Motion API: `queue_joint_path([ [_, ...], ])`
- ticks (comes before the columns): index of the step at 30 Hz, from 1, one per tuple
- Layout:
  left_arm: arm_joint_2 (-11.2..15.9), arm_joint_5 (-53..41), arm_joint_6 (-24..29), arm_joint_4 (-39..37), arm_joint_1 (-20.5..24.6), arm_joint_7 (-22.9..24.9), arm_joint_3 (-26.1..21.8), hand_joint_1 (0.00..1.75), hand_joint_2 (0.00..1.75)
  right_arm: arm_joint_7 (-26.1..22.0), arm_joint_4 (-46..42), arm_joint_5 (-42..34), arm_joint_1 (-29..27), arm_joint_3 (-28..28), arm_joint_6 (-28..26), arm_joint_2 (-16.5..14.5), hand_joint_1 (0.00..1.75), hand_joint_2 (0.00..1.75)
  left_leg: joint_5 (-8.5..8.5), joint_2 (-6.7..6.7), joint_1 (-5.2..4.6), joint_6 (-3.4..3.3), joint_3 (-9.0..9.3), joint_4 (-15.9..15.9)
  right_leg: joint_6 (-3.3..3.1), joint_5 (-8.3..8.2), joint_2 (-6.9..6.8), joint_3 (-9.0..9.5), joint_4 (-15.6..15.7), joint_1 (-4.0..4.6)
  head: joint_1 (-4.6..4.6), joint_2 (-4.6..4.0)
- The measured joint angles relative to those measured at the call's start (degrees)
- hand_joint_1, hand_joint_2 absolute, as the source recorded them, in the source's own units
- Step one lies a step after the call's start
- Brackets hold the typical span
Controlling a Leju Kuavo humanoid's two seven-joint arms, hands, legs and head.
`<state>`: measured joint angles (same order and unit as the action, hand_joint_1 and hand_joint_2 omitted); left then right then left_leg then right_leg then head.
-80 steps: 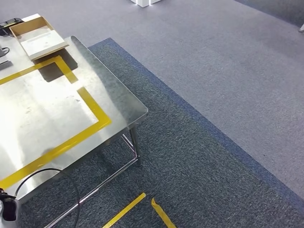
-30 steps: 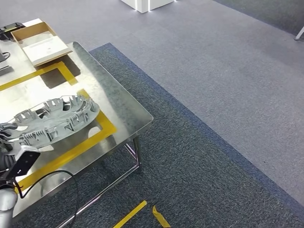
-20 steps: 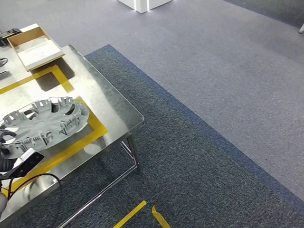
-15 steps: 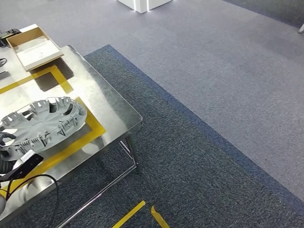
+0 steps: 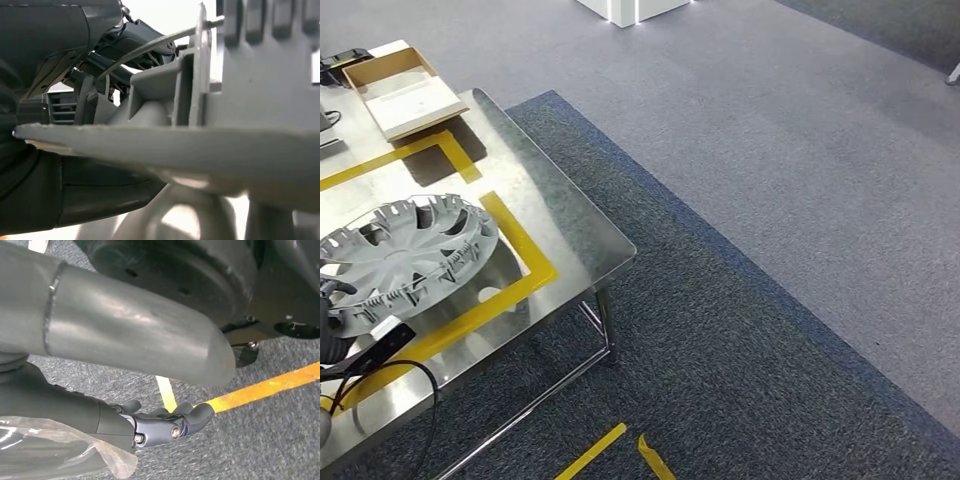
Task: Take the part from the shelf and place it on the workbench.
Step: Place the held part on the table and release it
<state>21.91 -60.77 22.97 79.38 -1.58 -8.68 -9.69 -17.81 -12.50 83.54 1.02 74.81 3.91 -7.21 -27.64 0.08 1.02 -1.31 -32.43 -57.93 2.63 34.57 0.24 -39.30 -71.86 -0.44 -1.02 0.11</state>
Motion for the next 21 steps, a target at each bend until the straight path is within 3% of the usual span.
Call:
queue_joint_path([
  [3,-0.1,0.0,0.0,-0.4,-0.3,0.0,0.1,1.75,1.75,-0.2,0.0,-0.1,0.1,0.3,0.0,0.1,0.0,0.0,-0.33,-0.15,0.14,0.56,-0.04,-0.4,0.08,-4.91,0.07,4.66,9.5,-0.28,-0.02,0.0],
  [5,-0.2,0.3,0.0,-0.4,-0.3,0.0,0.1,1.75,1.75,-0.4,0.0,-0.1,0.1,0.4,0.0,0.1,0.0,0.0,-0.41,-0.27,0.08,1.25,-0.24,-0.7,-0.35,-5.78,0.23,6.79,13.4,-0.18,0.0,0.0],
  [9,-0.1,0.7,0.0,-0.4,-0.4,0.0,0.0,1.75,1.75,-0.5,0.0,-0.1,0.0,0.7,0.0,0.1,0.0,0.0,-0.95,-0.31,0.24,2.41,-0.45,-1.3,-1.77,-5.91,0.01,7.17,14.1,-0.15,0.14,-0.01],
  [11,-0.2,0.8,0.0,-0.4,-0.4,0.0,0.1,1.75,1.75,-0.6,0.0,-0.1,0.0,0.8,0.0,0.1,0.0,0.0,-3.85,-0.25,0.3,2.74,-2.5,-6.2,-2.49,-6.0,-0.34,7.36,14.3,-0.22,0.38,0.0],
  [13,-0.3,1.0,-0.1,-0.5,-0.5,0.0,0.2,1.75,1.75,-0.6,0.0,-0.1,0.0,0.9,0.0,0.1,0.0,0.0,-6.97,-0.24,0.3,2.92,-5.88,-13.6,-2.86,-5.88,-0.7,7.42,14.3,-0.06,0.49,0.0],
  [14,-0.4,1.0,-0.1,-0.6,-0.5,-0.1,0.3,1.75,1.75,-0.6,0.0,-0.1,0.0,0.9,0.1,0.1,0.0,0.0,-7.43,-0.24,0.3,2.95,-6.96,-15.9,-2.94,-5.82,-0.93,7.48,14.3,0.02,0.49,0.0],
  [15,-0.6,1.2,-0.2,-0.7,-0.6,-0.1,0.4,1.75,1.75,-0.6,0.0,-0.1,0.0,0.9,0.1,0.1,0.0,0.0,-6.71,-0.22,0.3,2.91,-7.1,-16.0,-2.98,-5.76,-1.16,7.56,14.3,0.07,0.49,0.0],
  [16,-0.7,1.2,-0.2,-0.8,-0.6,-0.1,0.6,1.75,1.75,-0.6,0.0,-0.1,0.0,0.9,0.1,0.1,0.0,0.0,-5.05,-0.16,0.3,2.82,-6.27,-14.0,-2.98,-5.69,-1.42,7.69,14.3,0.11,0.49,0.0],
  [18,-0.8,1.3,-0.2,-0.8,-0.5,-0.1,0.8,1.75,1.75,-0.6,0.0,-0.1,0.0,1.0,0.1,0.1,0.0,0.0,-1.17,0.85,0.1,2.51,-2.98,-6.7,-2.73,-5.42,-1.97,8.02,14.2,0.24,0.49,-0.01],
  [20,-0.9,1.3,-0.2,-0.8,-0.2,-0.2,1.0,1.75,1.75,-0.6,0.0,-0.1,0.0,1.0,0.1,0.1,0.0,0.0,0.13,1.87,-0.29,2.04,-0.92,-1.8,-2.23,-5.15,-2.53,8.06,14.0,0.53,0.46,-0.01],
  [21,-1.0,1.3,-0.2,-0.8,-0.2,-0.2,1.2,1.75,1.75,-0.6,0.0,-0.1,0.0,1.0,0.1,0.1,0.0,0.0,-0.14,1.91,-0.5,1.81,-0.82,-1.3,-1.96,-5.08,-2.89,8.03,14.0,0.64,0.46,0.0],
])
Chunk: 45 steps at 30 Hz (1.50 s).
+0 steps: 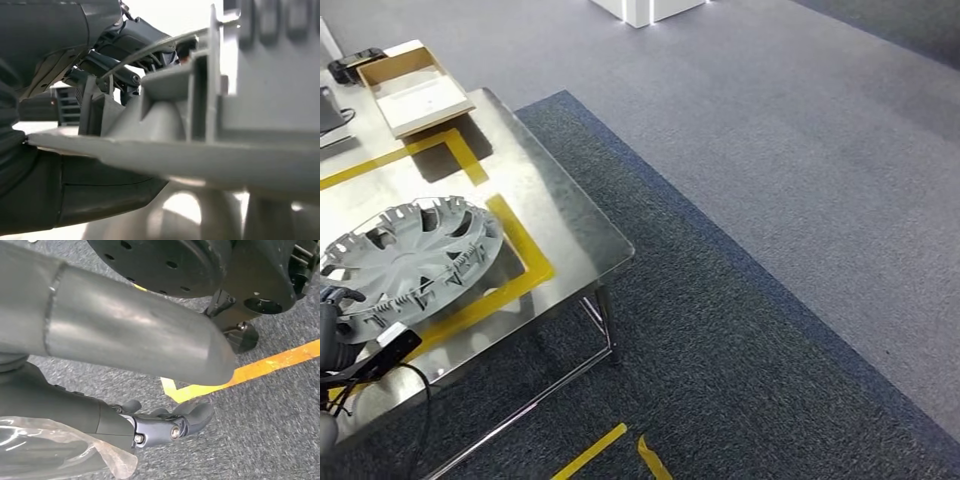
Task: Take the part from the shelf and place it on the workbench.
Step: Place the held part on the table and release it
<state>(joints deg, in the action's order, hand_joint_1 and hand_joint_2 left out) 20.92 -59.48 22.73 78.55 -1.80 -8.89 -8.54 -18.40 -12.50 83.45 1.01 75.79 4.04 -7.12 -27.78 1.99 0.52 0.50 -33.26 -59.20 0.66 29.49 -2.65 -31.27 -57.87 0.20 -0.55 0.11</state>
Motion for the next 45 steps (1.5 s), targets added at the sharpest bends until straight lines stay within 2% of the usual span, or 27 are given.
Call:
queue_joint_path([
  [2,-0.2,-0.1,0.0,0.0,-0.1,-0.1,0.2,1.75,1.75,0.0,0.0,0.0,0.1,0.0,0.0,0.0,0.0,0.0,0.14,-0.69,0.08,-0.61,-0.11,0.3,0.56,0.24,-0.54,-0.07,0.0,-0.03,-0.03,0.0],
  [4,-0.3,-0.1,0.0,0.0,0.0,-0.1,0.3,1.75,1.75,0.0,0.0,0.0,0.2,0.0,0.0,0.0,0.0,0.0,0.39,-1.3,0.34,-1.25,-0.05,0.6,1.14,1.78,0.44,-1.08,-2.1,-0.15,-0.18,0.0],
  [7,-0.6,-0.2,0.0,0.0,0.3,-0.1,0.6,1.75,1.75,-0.1,0.0,0.0,0.2,0.0,0.0,0.0,0.0,0.0,0.5,-2.25,0.42,-1.79,-0.16,0.6,1.58,6.66,2.27,-6.24,-12.5,-0.32,-0.34,0.0],
  [8,-0.7,-0.2,0.0,0.0,0.3,-0.1,0.7,1.75,1.75,-0.1,0.0,0.0,0.1,0.0,0.0,0.0,0.0,0.0,0.5,-2.69,0.41,-1.81,-0.18,0.6,1.65,7.4,2.38,-7.66,-15.2,-0.35,-0.32,0.0],
  [9,-0.9,-0.2,-0.1,0.0,0.3,-0.1,0.8,1.75,1.75,-0.1,0.0,0.0,0.0,0.0,0.0,0.0,0.0,0.0,0.51,-3.18,0.41,-1.8,-0.18,0.6,1.67,7.05,2.44,-8.16,-16.0,-0.36,-0.33,0.0],
  [10,-1.0,-0.2,-0.1,0.0,0.3,-0.1,0.9,1.75,1.75,-0.1,0.0,0.0,0.0,0.0,0.1,0.0,0.0,0.0,0.52,-3.73,0.43,-1.78,-0.15,0.6,1.62,5.65,2.56,-7.52,-14.5,-0.39,-0.33,0.0],
  [11,-1.1,-0.1,-0.1,0.0,0.3,-0.1,1.0,1.75,1.75,-0.1,0.0,0.0,-0.1,0.0,0.1,0.0,0.0,0.0,0.53,-4.29,0.45,-1.73,-0.11,0.6,1.51,3.56,3.0,-5.89,-11.1,-0.46,-0.34,-0.01],
  [13,-1.3,0.0,0.0,0.0,0.3,-0.1,1.1,1.75,1.75,-0.1,0.0,0.0,0.0,0.0,0.1,0.0,0.0,0.0,0.59,-5.4,0.44,-1.36,-0.25,0.5,1.23,0.61,5.7,-2.14,-3.5,-0.79,-0.28,-0.01],
  [15,-1.4,0.1,0.0,0.0,0.3,-0.1,1.1,1.75,1.75,-0.1,0.0,0.1,-0.1,0.0,0.1,0.0,0.0,0.0,0.87,-6.49,0.51,-0.59,-0.64,0.5,0.94,0.09,7.39,-0.38,-0.3,-0.92,-0.24,-0.01],
  [17,-1.5,0.2,0.0,0.0,0.1,-0.1,1.1,1.75,1.75,-0.1,0.0,0.2,-0.1,0.0,0.2,0.0,0.0,0.0,1.24,-7.6,0.71,0.23,-0.89,0.7,0.44,-0.11,6.26,-0.11,0.0,-0.83,-0.26,-0.01],
  [19,-1.5,0.2,0.0,0.0,0.0,-0.1,1.1,1.75,1.75,-0.1,0.0,0.2,-0.1,0.0,0.2,0.0,0.0,0.0,0.3,-6.43,0.65,0.76,-1.52,-0.6,-0.26,-0.33,4.88,0.12,0.4,-0.96,-0.02,-0.01],
  [21,-1.6,0.2,0.0,-0.1,0.1,-0.1,1.2,1.75,1.75,-0.2,0.0,0.2,-0.1,0.0,0.2,0.0,0.0,0.0,-2.86,-3.84,0.54,1.13,-3.95,-6.2,-0.79,-0.33,3.37,0.26,0.6,-0.91,0.32,-0.01],
  [23,-1.8,0.2,0.0,-0.2,0.1,-0.2,1.3,1.75,1.75,-0.2,0.0,0.3,-0.1,0.0,0.2,0.0,0.0,0.0,-5.76,-2.84,0.58,1.37,-6.98,-13.2,-1.05,-0.18,1.86,0.28,0.5,-0.65,0.42,0.0],
  [24,-2.0,0.2,0.0,-0.3,0.0,-0.2,1.3,1.75,1.75,-0.2,0.0,0.3,-0.1,0.0,0.2,0.0,0.0,0.0,-5.89,-2.72,0.59,1.38,-7.57,-14.7,-1.13,-0.1,1.16,0.3,0.5,-0.53,0.42,0.0],
  [25,-2.0,0.2,-0.1,-0.4,-0.1,-0.2,1.3,1.75,1.75,-0.2,0.0,0.3,-0.1,0.0,0.2,0.0,0.0,0.0,-4.97,-2.59,0.57,1.3,-7.15,-14.0,-1.16,-0.03,0.49,0.36,0.5,-0.43,0.43,0.0],
  [26,-2.1,0.2,-0.1,-0.4,0.0,-0.2,1.3,1.75,1.75,-0.2,0.0,0.4,-0.1,0.0,0.2,0.0,0.0,0.0,-3.16,-2.25,0.52,1.12,-5.67,-11.2,-1.14,0.07,-0.15,0.49,0.5,-0.34,0.42,0.0],
  [28,-2.1,0.2,-0.1,-0.4,0.2,-0.2,1.4,1.75,1.75,-0.2,0.0,0.4,0.0,0.0,0.2,0.0,0.0,0.0,-0.17,0.24,-0.01,0.41,-1.82,-3.5,-0.9,0.36,-1.32,0.8,0.4,-0.04,0.42,0.0],
  [30,-2.1,0.2,-0.1,-0.4,0.5,-0.3,1.5,1.75,1.75,-0.2,0.0,0.4,0.1,0.0,0.2,0.0,0.0,0.0,0.49,2.11,-0.65,-0.36,-0.05,0.4,-0.49,0.63,-2.37,0.97,0.4,0.28,0.39,0.0],
  [32,-2.2,0.2,-0.1,-0.5,0.5,-0.4,1.6,1.75,1.75,-0.2,0.0,0.4,0.1,0.0,0.2,0.0,0.0,0.0,0.53,1.4,-0.78,-0.94,-0.11,0.8,-0.02,0.81,-3.27,1.12,0.5,0.37,0.38,0.0],
  [34,-2.1,0.4,-0.2,-0.5,0.6,-0.6,1.7,1.75,1.75,-0.1,0.0,0.5,0.3,0.0,0.1,0.0,0.0,0.0,0.83,0.59,-0.47,-1.57,-0.01,1.1,0.6,1.92,-1.75,0.6,-0.7,0.23,0.26,0.0],
  [36,-2.1,0.8,-0.6,-0.5,0.9,-0.9,1.8,1.75,1.75,0.0,0.0,0.5,0.3,0.1,-0.1,0.0,0.0,0.0,1.02,0.0,-0.15,-2.08,-0.01,1.4,1.05,4.99,1.19,-2.11,-6.2,0.0,0.02,0.0],
  [38,-2.1,1.5,-1.2,-0.5,1.0,-1.3,2.0,0.87,1.75,0.2,0.0,0.6,0.1,0.1,-0.4,0.0,0.0,0.0,1.04,-0.63,-0.11,-2.24,-0.1,1.3,1.28,8.0,2.35,-6.05,-13.9,-0.21,-0.08,-0.01],
  [39,-2.1,1.7,-1.5,-0.5,0.9,-1.6,2.1,0.44,1.75,0.2,0.0,0.7,0.0,0.1,-0.4,0.0,0.0,0.0,1.03,-0.92,-0.1,-2.24,-0.1,1.3,1.38,8.19,2.45,-7.29,-15.9,-0.29,-0.08,-0.01],
  [40,-2.1,1.9,-1.8,-0.6,0.9,-1.8,2.2,0.0,1.75,0.1,0.0,0.7,-0.1,0.1,-0.5,0.0,0.0,0.0,1.01,-1.21,-0.06,-2.21,-0.08,1.3,1.45,7.17,2.46,-7.49,-15.7,-0.36,-0.06,-0.01],
  [42,-2.1,2.1,-2.1,-0.6,0.7,-2.0,2.4,0.0,1.75,0.1,0.0,0.8,-0.1,0.1,-0.5,0.1,0.0,0.0,0.87,-1.7,0.09,-1.98,-0.02,1.1,1.48,2.82,2.52,-4.85,-9.1,-0.56,-0.09,-0.01],
  [44,-2.1,2.5,-2.2,-0.6,0.6,-2.3,2.6,0.0,1.75,0.0,0.0,1.0,0.0,0.2,-0.5,0.2,0.0,0.0,0.64,-2.03,-0.01,-1.38,-0.17,0.7,1.3,0.22,2.85,-1.65,-2.2,-0.65,-0.05,0.0],
  [45,-2.1,2.9,-2.1,-0.6,0.5,-2.8,2.7,0.0,1.31,0.0,0.0,1.0,0.0,0.2,-0.5,0.2,0.0,0.0,0.62,-2.12,-0.08,-1.05,-0.28,0.6,1.08,-0.07,3.01,-0.86,-0.7,-0.62,-0.04,0.0],
])
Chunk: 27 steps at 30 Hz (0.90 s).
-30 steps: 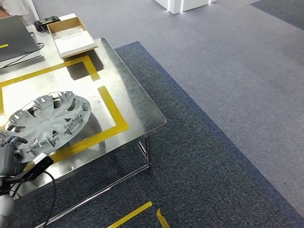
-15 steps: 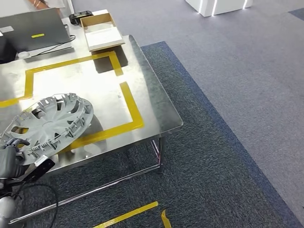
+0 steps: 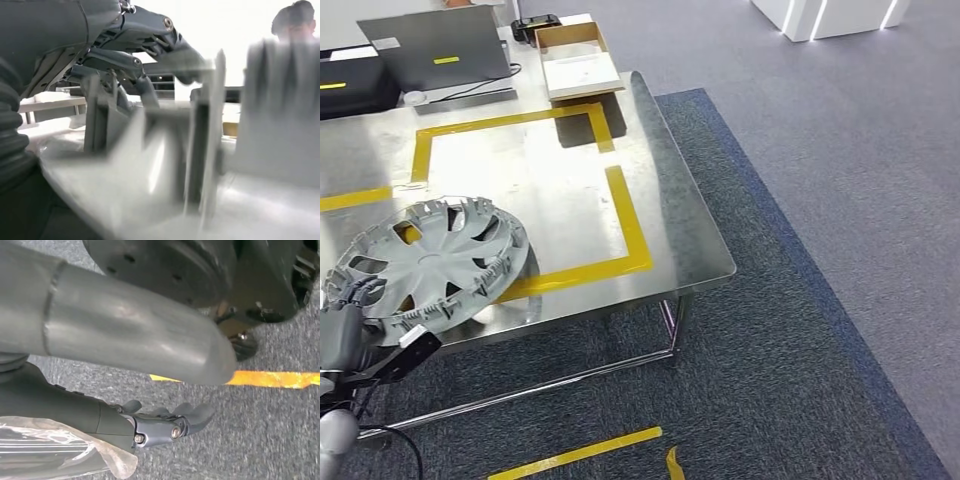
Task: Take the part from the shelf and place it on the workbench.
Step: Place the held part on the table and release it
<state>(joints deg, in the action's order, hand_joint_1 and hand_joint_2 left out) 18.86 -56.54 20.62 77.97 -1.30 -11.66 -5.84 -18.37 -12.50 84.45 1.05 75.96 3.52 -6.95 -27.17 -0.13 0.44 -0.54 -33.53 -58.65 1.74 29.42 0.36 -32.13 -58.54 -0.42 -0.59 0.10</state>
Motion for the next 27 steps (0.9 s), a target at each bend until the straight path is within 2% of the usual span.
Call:
queue_joint_path([
  [3,-0.1,1.8,1.2,0.0,-0.3,-2.0,0.0,0.0,0.0,0.0,0.0,0.2,-0.1,0.1,0.0,0.0,0.0,0.0,0.1,-0.15,0.12,0.88,-0.07,0.0,-1.04,-0.14,0.01,0.32,0.5,0.07,0.05,0.0],
  [5,-0.2,2.0,2.7,0.0,-0.3,-2.8,0.0,0.0,0.0,0.0,0.0,0.3,0.0,0.1,0.0,0.0,0.0,0.0,-1.59,-0.13,0.22,1.4,-0.95,-2.3,-1.74,-0.38,-0.17,0.44,0.8,-0.13,0.31,0.0],
  [6,-0.3,1.9,3.4,0.0,-0.3,-2.9,0.0,0.0,0.0,0.0,0.0,0.4,0.0,0.1,0.1,0.0,0.0,0.0,-3.32,-0.1,0.27,1.64,-2.17,-5.2,-1.99,-0.42,-0.28,0.49,0.9,-0.17,0.46,0.0],
  [8,-0.6,1.7,4.1,-0.2,-0.2,-3.0,0.0,0.0,0.0,0.0,0.0,0.4,0.1,0.1,0.1,0.0,0.0,0.0,-6.9,-0.08,0.29,1.96,-5.54,-13.0,-2.21,-0.37,-0.43,0.48,0.9,-0.11,0.6,0.0],
  [9,-0.8,1.6,4.2,-0.3,-0.3,-3.0,0.1,0.0,0.0,0.0,0.0,0.4,0.0,0.1,0.1,0.0,0.0,0.0,-7.64,-0.08,0.29,2.0,-6.67,-15.7,-2.24,-0.35,-0.49,0.5,0.9,-0.08,0.6,0.0],
  [10,-0.9,1.5,4.2,-0.4,-0.3,-3.0,0.1,0.0,0.0,0.0,0.0,0.5,0.0,0.1,0.1,0.0,0.0,0.0,-7.18,-0.08,0.29,1.94,-6.85,-16.1,-2.25,-0.34,-0.52,0.53,0.9,-0.06,0.59,0.01],
  [11,-1.0,1.5,4.2,-0.5,-0.3,-3.1,0.1,0.0,0.0,0.0,0.0,0.5,0.1,0.1,0.1,0.0,0.0,0.0,-5.61,-0.08,0.29,1.81,-5.91,-14.2,-2.23,-0.32,-0.53,0.61,0.9,-0.05,0.59,0.01],
  [13,-1.1,1.9,4.1,-0.7,-0.1,-3.3,0.1,0.0,0.0,0.0,0.0,0.5,0.1,0.1,0.2,0.0,0.0,0.0,-1.69,0.0,0.23,1.4,-2.21,-6.5,-2.06,-0.21,-0.52,0.8,0.9,0.03,0.59,0.0],
  [14,-1.1,2.3,4.1,-0.8,0.2,-3.5,0.1,0.0,0.0,0.0,0.0,0.6,0.2,0.1,0.3,0.0,0.0,0.0,-0.59,0.03,0.14,1.18,-0.66,-3.0,-1.88,-0.15,-0.51,0.75,0.8,0.14,0.59,0.0],
  [15,-1.2,2.9,4.0,-0.9,0.5,-3.8,0.1,0.0,0.0,0.0,0.0,0.7,0.2,0.1,0.4,0.0,0.0,0.0,-0.2,0.04,0.04,0.99,0.2,-0.9,-1.64,-0.14,-0.53,0.62,0.8,0.24,0.54,0.0],
  [18,-1.6,6.0,4.1,-1.2,1.1,-5.8,0.2,0.0,0.0,0.0,0.0,1.0,0.3,0.1,0.5,0.0,0.0,0.0,-0.27,-0.01,-0.04,0.33,0.34,0.3,-0.72,-0.15,-0.61,0.2,0.9,0.29,0.5,0.01],
  [20,-2.4,9.3,4.4,-1.3,1.7,-7.9,0.2,0.0,0.0,0.0,0.0,1.2,0.5,0.1,0.6,0.0,0.0,0.0,-0.03,-0.01,0.18,-0.34,0.43,0.7,-0.13,1.18,-0.53,-0.8,-0.9,0.26,0.37,0.01],
  [21,-3.1,11.4,4.7,-1.3,2.2,-9.1,0.2,0.0,0.0,0.1,0.0,1.3,0.5,0.1,0.6,0.0,0.0,0.0,0.05,0.0,0.27,-0.63,0.47,0.8,0.08,2.67,-0.47,-2.17,-3.6,0.24,0.3,0.01],
  [23,-4.8,16.3,5.5,-1.2,3.0,-11.5,0.1,0.0,0.0,0.1,0.0,1.5,0.6,0.1,0.7,0.0,0.0,0.0,0.03,0.0,0.2,-0.92,0.45,0.8,0.34,6.06,-0.44,-6.03,-11.6,0.24,0.15,0.0],
  [24,-5.8,18.8,5.7,-1.0,3.4,-12.5,0.1,0.0,0.0,0.1,0.0,1.6,0.6,0.1,0.7,0.0,0.0,0.0,0.01,-0.02,0.15,-0.97,0.47,0.7,0.42,6.88,-0.44,-7.72,-14.7,0.24,0.14,0.0],
  [25,-6.8,21.0,5.9,-0.7,3.7,-13.4,0.1,0.0,0.0,0.2,0.0,1.6,0.6,0.1,0.7,0.0,0.0,0.0,-0.02,-0.07,0.1,-1.0,0.51,0.7,0.42,6.6,-0.44,-8.53,-15.9,0.24,0.13,0.0],
  [26,-7.7,22.9,6.0,-0.3,4.1,-14.1,0.1,0.0,0.0,0.2,0.0,1.7,0.6,0.1,0.7,0.0,0.0,0.0,-0.05,-0.13,0.07,-1.03,0.58,0.7,0.33,5.19,-0.43,-8.19,-14.7,0.26,0.13,0.01],
  [27,-8.6,24.7,6.0,0.3,4.5,-14.7,0.1,0.0,0.0,0.3,0.0,1.7,0.7,0.1,0.7,0.0,0.0,0.0,-0.09,-0.21,0.05,-1.02,0.66,0.7,0.14,3.02,-0.43,-6.76,-11.4,0.28,0.12,0.01],
])
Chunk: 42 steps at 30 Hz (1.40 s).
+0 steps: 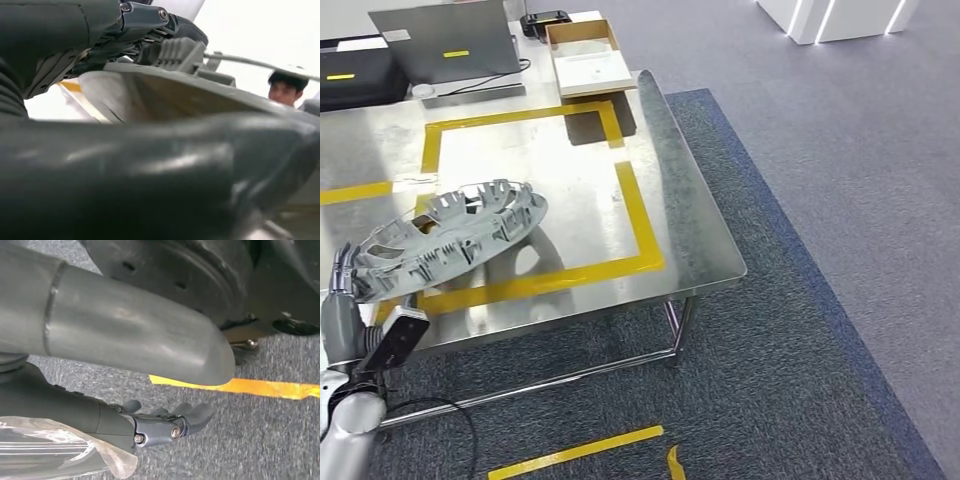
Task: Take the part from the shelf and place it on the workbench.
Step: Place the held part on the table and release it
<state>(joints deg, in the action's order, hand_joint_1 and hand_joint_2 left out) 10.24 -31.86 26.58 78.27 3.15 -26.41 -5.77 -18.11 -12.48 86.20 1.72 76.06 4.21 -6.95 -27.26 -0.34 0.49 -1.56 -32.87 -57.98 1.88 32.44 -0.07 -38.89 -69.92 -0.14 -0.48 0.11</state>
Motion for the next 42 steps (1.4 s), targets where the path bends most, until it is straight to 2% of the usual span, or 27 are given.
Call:
queue_joint_path([
  [2,-1.7,3.0,-0.2,1.5,1.0,-0.9,0.0,0.0,0.0,0.1,0.0,0.2,0.2,0.0,0.0,0.0,0.0,0.0,-0.15,-0.12,-0.16,0.19,0.03,-0.1,-0.54,-3.46,0.05,3.86,8.2,0.09,0.02,0.0],
  [3,-2.4,4.2,-0.4,2.2,1.5,-1.3,0.0,0.0,0.0,0.1,0.0,0.2,0.2,0.0,0.0,0.0,0.0,0.0,-0.19,-0.16,-0.25,0.39,-0.03,-0.2,-0.76,-4.24,0.09,5.22,10.9,0.13,0.05,0.0],
  [4,-3.1,5.0,-0.6,2.9,1.9,-1.5,0.0,0.0,0.0,0.2,0.0,0.3,0.2,0.0,0.0,0.0,0.0,0.0,-0.18,-0.18,-0.33,0.62,-0.1,-0.2,-0.91,-4.35,0.13,5.88,12.2,0.19,0.08,0.0],
  [6,-4.2,6.8,-1.1,4.3,2.4,-2.2,0.1,0.0,0.0,0.3,0.0,0.4,0.2,0.0,0.0,0.0,0.0,0.0,-0.14,-0.19,-0.33,1.12,-0.13,-0.2,-1.23,-4.49,0.17,6.12,12.5,0.12,0.08,0.0],
  [8,-5.1,8.3,-1.3,5.9,2.8,-2.7,0.2,0.0,0.0,0.3,0.0,0.5,0.2,0.0,0.0,0.0,0.0,0.0,-1.28,-0.12,-0.29,1.67,-0.57,-1.6,-1.78,-4.76,0.13,6.32,12.8,-0.17,0.25,0.0],
  [9,-5.5,8.7,-1.4,6.7,3.0,-2.8,0.3,0.0,0.0,0.3,0.0,0.5,0.2,0.0,-0.1,-0.1,0.0,0.0,-2.75,-0.09,-0.22,1.98,-1.49,-3.9,-2.04,-4.85,0.06,6.43,13.0,-0.34,0.36,0.0],
  [11,-6.0,9.1,-1.4,7.7,3.4,-2.9,0.6,0.0,0.0,0.3,0.0,0.6,0.2,0.0,-0.1,-0.1,0.0,0.0,-6.44,-0.05,0.0,2.5,-4.62,-11.2,-2.22,-4.82,-0.03,6.47,13.0,-0.37,0.57,0.0],
  [12,-6.3,9.1,-1.4,8.0,3.4,-2.9,0.7,0.0,0.0,0.3,0.0,0.6,0.2,0.0,-0.1,-0.1,0.0,0.0,-7.61,-0.05,0.09,2.67,-6.07,-14.5,-2.23,-4.81,-0.05,6.47,13.0,-0.37,0.56,-0.01],
  [13,-6.6,9.1,-1.4,8.3,3.3,-2.9,0.9,0.0,0.0,0.3,0.0,0.6,0.2,0.0,-0.1,-0.1,0.0,0.0,-7.76,-0.05,0.14,2.75,-6.78,-16.2,-2.23,-4.8,-0.06,6.48,13.0,-0.37,0.56,-0.01],
  [14,-6.8,9.1,-1.5,8.6,3.3,-2.9,1.0,0.0,0.0,0.3,0.0,0.6,0.1,0.0,-0.1,-0.1,0.0,0.0,-6.72,-0.04,0.17,2.76,-6.43,-15.5,-2.22,-4.79,-0.05,6.52,12.9,-0.37,0.56,-0.01],
  [15,-6.9,9.1,-1.5,8.9,3.3,-2.9,1.0,0.0,0.0,0.3,0.0,0.7,0.1,0.0,-0.1,-0.1,0.0,0.0,-4.81,-0.03,0.19,2.68,-5.06,-12.7,-2.18,-4.76,-0.04,6.61,12.9,-0.37,0.56,-0.01],
  [17,-7.1,9.1,-1.5,9.4,3.5,-2.9,1.2,0.0,0.0,0.2,0.0,0.7,0.2,0.0,-0.1,-0.1,0.0,0.0,-1.26,0.1,0.11,2.34,-1.24,-4.6,-1.92,-4.65,-0.01,6.75,12.8,-0.25,0.56,0.0],
  [19,-7.3,9.1,-1.5,9.8,3.6,-2.9,1.3,0.0,0.0,0.2,0.0,0.7,0.2,0.0,-0.1,-0.1,0.0,0.0,-0.38,0.15,-0.09,1.86,0.6,-0.4,-1.41,-4.61,-0.01,6.58,12.7,-0.07,0.51,0.0],
  [21,-7.3,9.1,-1.5,10.2,3.6,-2.9,1.5,0.0,0.0,0.1,0.0,0.7,0.2,0.0,-0.1,-0.1,0.0,0.0,-0.49,0.07,-0.21,1.23,0.57,-0.1,-0.75,-4.69,-0.05,6.43,12.8,-0.05,0.46,0.0],
  [23,-7.4,9.1,-1.5,10.6,3.6,-2.9,1.7,0.0,0.0,0.0,0.0,0.7,0.2,0.0,-0.1,-0.1,0.0,0.0,-0.22,0.07,-0.04,0.5,0.6,0.2,-0.12,-3.85,-0.03,5.83,11.8,-0.13,0.37,0.0],
  [25,-7.5,9.2,-1.4,10.9,3.6,-2.9,2.1,0.0,0.0,-0.1,0.0,0.7,0.2,0.0,-0.1,-0.1,0.0,0.0,-0.04,0.12,0.12,-0.04,0.6,0.4,0.29,-0.77,0.02,3.22,6.5,-0.21,0.2,0.0],
  [27,-7.7,9.9,-1.1,11.0,3.5,-3.1,2.4,0.0,0.0,-0.1,0.0,0.8,0.1,0.0,-0.1,-0.1,0.0,0.0,-0.05,0.14,0.06,-0.25,0.51,0.4,0.51,2.6,0.02,-0.5,-1.3,-0.25,0.1,0.0],
  [28,-7.9,10.5,-0.8,11.2,3.4,-3.3,2.6,0.0,0.0,-0.1,0.0,0.8,0.0,0.0,-0.1,-0.2,0.0,0.0,-0.05,0.14,0.03,-0.27,0.5,0.4,0.57,3.07,0.02,-1.63,-3.6,-0.25,0.1,0.0],
  [29,-8.2,11.2,-0.3,11.5,3.4,-3.6,2.6,0.0,0.0,-0.1,0.0,0.8,0.0,0.0,-0.1,-0.2,0.0,0.0,-0.05,0.12,0.02,-0.26,0.51,0.4,0.57,2.4,0.01,-1.73,-3.7,-0.25,0.08,0.0],
  [30,-8.5,11.8,0.3,11.9,3.4,-3.8,2.7,0.0,0.0,-0.1,0.0,0.9,0.0,0.0,-0.2,-0.2,0.0,0.0,-0.07,0.08,0.01,-0.24,0.55,0.3,0.48,0.73,0.01,-0.68,-1.5,-0.25,0.08,-0.01],
  [32,-9.2,13.1,1.8,12.7,3.5,-4.4,2.9,0.0,0.0,-0.1,0.0,0.9,0.1,0.0,-0.3,-0.2,0.0,0.0,-0.2,0.02,-0.1,-0.04,0.57,0.1,0.16,-3.06,0.04,3.3,6.6,-0.21,0.06,-0.01],
  [33,-9.5,13.6,2.4,13.1,3.5,-4.6,3.0,0.0,0.0,-0.1,0.0,1.0,0.2,0.0,-0.4,-0.2,0.0,0.0,-0.26,0.0,-0.2,0.16,0.48,0.0,-0.02,-4.1,0.09,4.98,9.8,-0.19,0.11,-0.01],
  [34,-9.8,14.0,2.9,13.5,3.6,-4.7,3.0,0.0,0.0,-0.2,0.0,1.0,0.2,0.0,-0.5,-0.2,0.0,0.0,-0.29,-0.01,-0.3,0.4,0.36,-0.1,-0.18,-4.48,0.14,5.96,11.7,-0.15,0.14,0.0],
  [37,-10.3,14.4,3.4,14.2,3.7,-4.9,3.4,0.0,0.0,-0.2,0.0,1.2,0.1,0.0,-0.5,-0.2,0.0,0.0,-0.34,-0.01,-0.28,1.19,0.19,-0.3,-0.89,-4.53,0.19,6.32,12.5,-0.17,0.15,0.0],
  [38,-10.4,14.4,3.5,14.4,3.7,-4.9,3.5,0.0,0.0,-0.2,0.0,1.2,0.1,0.0,-0.5,-0.2,0.0,0.0,-0.97,0.01,-0.22,1.48,0.0,-0.9,-1.26,-4.67,0.15,6.33,12.6,-0.25,0.25,0.0],
  [40,-10.6,14.4,3.6,14.6,3.8,-4.9,3.6,0.0,0.0,-0.2,0.0,1.2,0.2,0.0,-0.6,-0.2,0.0,0.0,-4.03,0.06,-0.07,2.04,-1.63,-5.3,-1.87,-4.92,0.07,6.32,12.8,-0.44,0.48,0.0],
  [42,-10.6,14.5,3.6,14.7,3.8,-4.9,3.7,0.0,0.0,-0.2,0.0,1.2,0.2,0.0,-0.6,-0.2,0.0,0.0,-7.83,0.07,0.03,2.37,-4.62,-12.9,-2.07,-4.99,0.03,6.18,12.8,-0.42,0.59,0.0],
])
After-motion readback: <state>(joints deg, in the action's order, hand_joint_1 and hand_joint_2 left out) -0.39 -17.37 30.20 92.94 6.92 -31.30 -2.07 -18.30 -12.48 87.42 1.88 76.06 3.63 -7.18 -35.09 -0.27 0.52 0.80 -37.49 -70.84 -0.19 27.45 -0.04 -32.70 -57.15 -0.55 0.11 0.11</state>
